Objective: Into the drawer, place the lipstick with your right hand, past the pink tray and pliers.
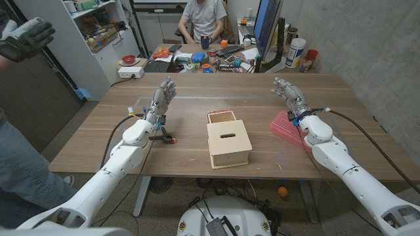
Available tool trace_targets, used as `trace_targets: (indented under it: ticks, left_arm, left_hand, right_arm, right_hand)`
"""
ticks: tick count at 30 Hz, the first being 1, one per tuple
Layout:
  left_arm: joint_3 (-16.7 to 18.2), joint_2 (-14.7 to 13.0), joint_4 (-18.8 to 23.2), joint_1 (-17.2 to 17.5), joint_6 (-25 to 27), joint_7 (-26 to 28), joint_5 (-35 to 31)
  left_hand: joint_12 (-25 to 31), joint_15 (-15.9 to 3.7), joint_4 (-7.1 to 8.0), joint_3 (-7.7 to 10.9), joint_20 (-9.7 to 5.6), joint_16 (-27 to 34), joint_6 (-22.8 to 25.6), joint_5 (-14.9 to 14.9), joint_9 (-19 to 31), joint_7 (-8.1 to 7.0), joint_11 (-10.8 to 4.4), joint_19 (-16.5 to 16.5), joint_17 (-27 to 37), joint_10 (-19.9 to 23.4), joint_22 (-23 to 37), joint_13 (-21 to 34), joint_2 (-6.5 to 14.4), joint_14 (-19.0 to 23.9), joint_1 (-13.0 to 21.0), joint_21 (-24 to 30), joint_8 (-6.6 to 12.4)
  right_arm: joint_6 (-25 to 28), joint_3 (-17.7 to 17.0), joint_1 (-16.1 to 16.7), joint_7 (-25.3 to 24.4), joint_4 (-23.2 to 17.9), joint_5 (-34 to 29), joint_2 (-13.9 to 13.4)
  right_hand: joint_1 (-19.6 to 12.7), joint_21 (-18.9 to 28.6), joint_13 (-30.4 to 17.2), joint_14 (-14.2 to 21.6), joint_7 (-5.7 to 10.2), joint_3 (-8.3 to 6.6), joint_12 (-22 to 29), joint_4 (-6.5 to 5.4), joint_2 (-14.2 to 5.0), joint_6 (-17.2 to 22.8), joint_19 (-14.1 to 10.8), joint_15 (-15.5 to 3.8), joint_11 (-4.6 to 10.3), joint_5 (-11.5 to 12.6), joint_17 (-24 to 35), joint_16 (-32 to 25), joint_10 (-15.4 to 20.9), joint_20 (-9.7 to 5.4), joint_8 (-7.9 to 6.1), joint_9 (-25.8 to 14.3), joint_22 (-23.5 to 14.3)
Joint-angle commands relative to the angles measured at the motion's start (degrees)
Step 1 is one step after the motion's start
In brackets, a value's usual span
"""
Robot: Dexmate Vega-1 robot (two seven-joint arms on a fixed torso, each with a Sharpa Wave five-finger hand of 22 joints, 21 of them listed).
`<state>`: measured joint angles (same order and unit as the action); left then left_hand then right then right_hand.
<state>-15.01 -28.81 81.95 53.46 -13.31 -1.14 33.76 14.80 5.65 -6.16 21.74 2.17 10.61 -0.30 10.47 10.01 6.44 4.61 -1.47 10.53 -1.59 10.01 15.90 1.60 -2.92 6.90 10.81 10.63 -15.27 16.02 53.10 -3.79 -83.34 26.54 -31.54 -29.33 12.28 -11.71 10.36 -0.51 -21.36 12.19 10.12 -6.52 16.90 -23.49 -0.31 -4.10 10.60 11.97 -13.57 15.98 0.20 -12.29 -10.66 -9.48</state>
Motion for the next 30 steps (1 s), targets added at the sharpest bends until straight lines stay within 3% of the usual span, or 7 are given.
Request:
trace_targets:
  ticks: [1,9,14,30]
  left_arm:
    - [0.98,-0.25,1.09,0.97,-0.51,-0.21,0.04]
    - [1.32,-1.45,3.23,1.78,0.45,0.99,-0.74]
    - [1.69,-2.06,4.25,2.36,0.74,1.36,-0.68]
    - [1.88,-3.18,6.42,3.23,1.92,2.27,-0.66]
  left_hand:
    - [-0.22,0.39,-0.06,0.45,0.2,0.27,0.15,0.31,0.23,0.24,0.29,-0.26,0.08,0.29,0.27,-0.09,0.18,-0.24,0.44,0.25,0.32]
    - [-0.31,0.43,-0.14,0.48,0.18,0.3,0.25,0.28,0.24,0.19,0.52,-0.22,0.07,0.45,0.27,-0.34,0.24,-0.18,0.5,0.3,0.34]
    - [-0.43,0.49,-0.19,0.49,0.22,0.31,0.28,0.27,0.24,0.26,0.4,-0.24,0.07,0.44,0.27,-0.51,0.26,-0.17,0.53,0.31,0.34]
    - [-0.62,0.61,-0.31,0.5,0.47,0.35,0.57,0.22,0.24,0.27,0.59,-0.44,0.07,0.69,0.28,-0.98,0.31,-0.09,0.57,0.3,0.42]
  right_arm:
    - [1.94,-0.83,1.57,-4.09,-4.77,-5.54,-4.1]
    - [3.42,-1.66,2.29,-4.68,-5.78,-6.51,-6.17]
    - [6.38,-1.83,2.97,-7.35,-8.48,-11.04,-9.14]
    - [20.83,-1.53,3.73,-12.48,-16.64,-23.32,-16.23]
  right_hand:
    - [-1.5,-0.21,-0.05,0.55,0.51,-0.59,0.44,0.3,-0.09,0.58,-0.55,-0.04,0.15,0.27,0.07,-0.08,0.6,0.1,-0.33,-0.19,-0.27]
    - [-5.0,-0.54,0.13,1.78,0.85,-1.61,0.28,0.63,-0.17,0.84,-0.61,-0.56,-0.35,0.37,-0.17,-0.21,0.92,0.12,-0.18,-0.27,-0.26]
    - [-6.64,-0.64,0.18,1.88,1.5,-1.97,0.22,0.71,0.03,1.36,-0.71,-0.7,-0.27,0.36,-0.26,-0.08,1.07,0.07,-0.27,-0.31,-0.26]
    - [-9.07,-1.12,0.19,2.89,2.66,-1.91,0.38,0.15,0.75,3.07,0.04,-1.13,0.27,0.17,-0.2,-0.26,2.12,0.42,-0.56,-0.45,-0.28]
